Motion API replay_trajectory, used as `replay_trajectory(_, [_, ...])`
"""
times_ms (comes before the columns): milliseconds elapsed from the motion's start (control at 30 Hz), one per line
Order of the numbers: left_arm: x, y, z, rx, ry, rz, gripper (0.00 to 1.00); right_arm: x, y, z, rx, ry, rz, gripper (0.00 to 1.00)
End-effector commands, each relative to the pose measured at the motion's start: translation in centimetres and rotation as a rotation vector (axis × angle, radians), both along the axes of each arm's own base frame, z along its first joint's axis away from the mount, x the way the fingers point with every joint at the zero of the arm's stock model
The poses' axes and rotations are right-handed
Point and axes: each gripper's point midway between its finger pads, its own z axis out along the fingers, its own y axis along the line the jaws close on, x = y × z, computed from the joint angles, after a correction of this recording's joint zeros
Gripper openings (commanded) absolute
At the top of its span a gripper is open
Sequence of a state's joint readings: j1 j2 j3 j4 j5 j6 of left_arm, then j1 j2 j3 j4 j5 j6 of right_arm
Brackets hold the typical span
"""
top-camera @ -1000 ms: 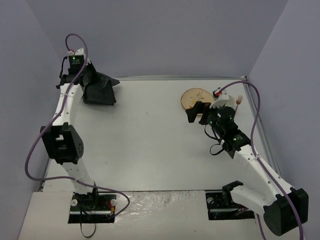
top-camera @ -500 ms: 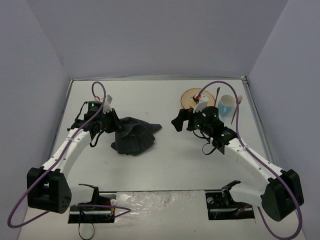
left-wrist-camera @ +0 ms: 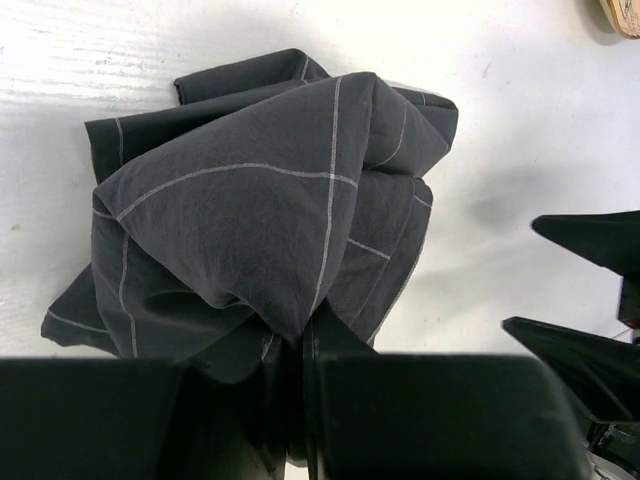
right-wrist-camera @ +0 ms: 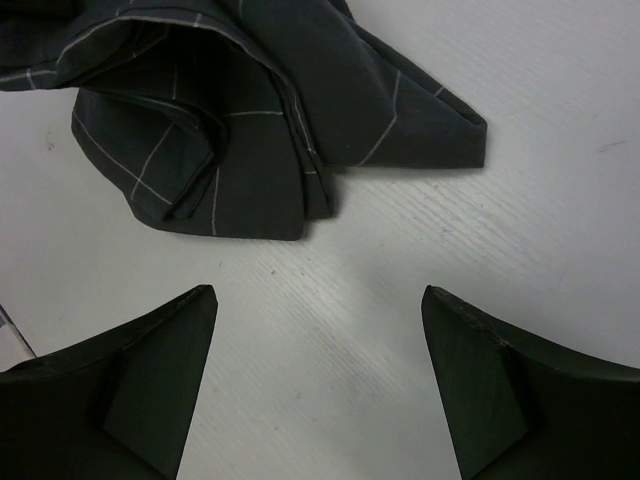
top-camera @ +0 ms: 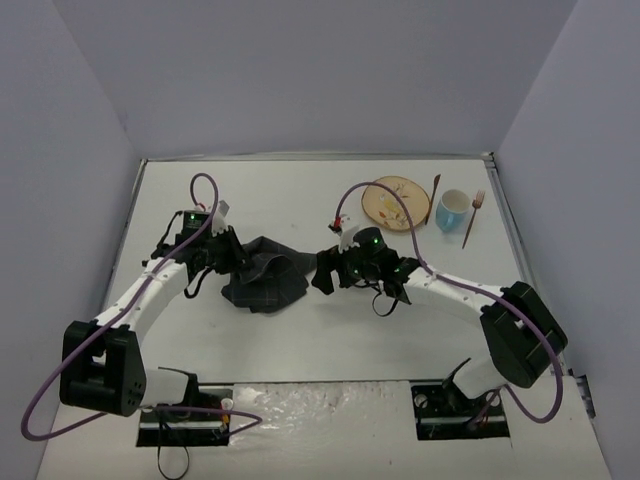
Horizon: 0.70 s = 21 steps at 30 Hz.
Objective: Set the dinner table for one person
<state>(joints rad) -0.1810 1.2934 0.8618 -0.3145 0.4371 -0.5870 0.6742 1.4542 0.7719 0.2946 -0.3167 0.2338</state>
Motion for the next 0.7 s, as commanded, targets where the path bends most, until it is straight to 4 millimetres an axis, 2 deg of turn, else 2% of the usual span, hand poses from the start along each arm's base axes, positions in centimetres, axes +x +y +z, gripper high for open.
replay_trajectory(0, [2.7,-0.9,4.1,-0.053,-0.127,-0.016,0.00,1.6,3.4,1.7,0.103,-0.101,0.080,0.80])
replay_trajectory(167, [2.7,-0.8,4.6,-0.043,-0.135,-0.023,0.00,2.2,5.2,0.0,0.100,-0.091,0.140,0.78])
replay_trajectory(367, [2.5,-0.7,4.8,-0.036,-0.134,-0.027,0.00,1.9,7.2,-2.2,0.100,-0.067,0.213,0.66])
replay_trajectory(433, [2.5,-0.7,4.8,-0.033,-0.133,-0.030,0.00,1.8,8.0,-2.3,0.111,-0.073,0.232,0.65])
replay_trajectory(667, [2.4,-0.7,5.2,-0.024,-0.133,-0.044,0.00,2.3,8.7,-4.1,0.100,-0.060,0.242,0.65])
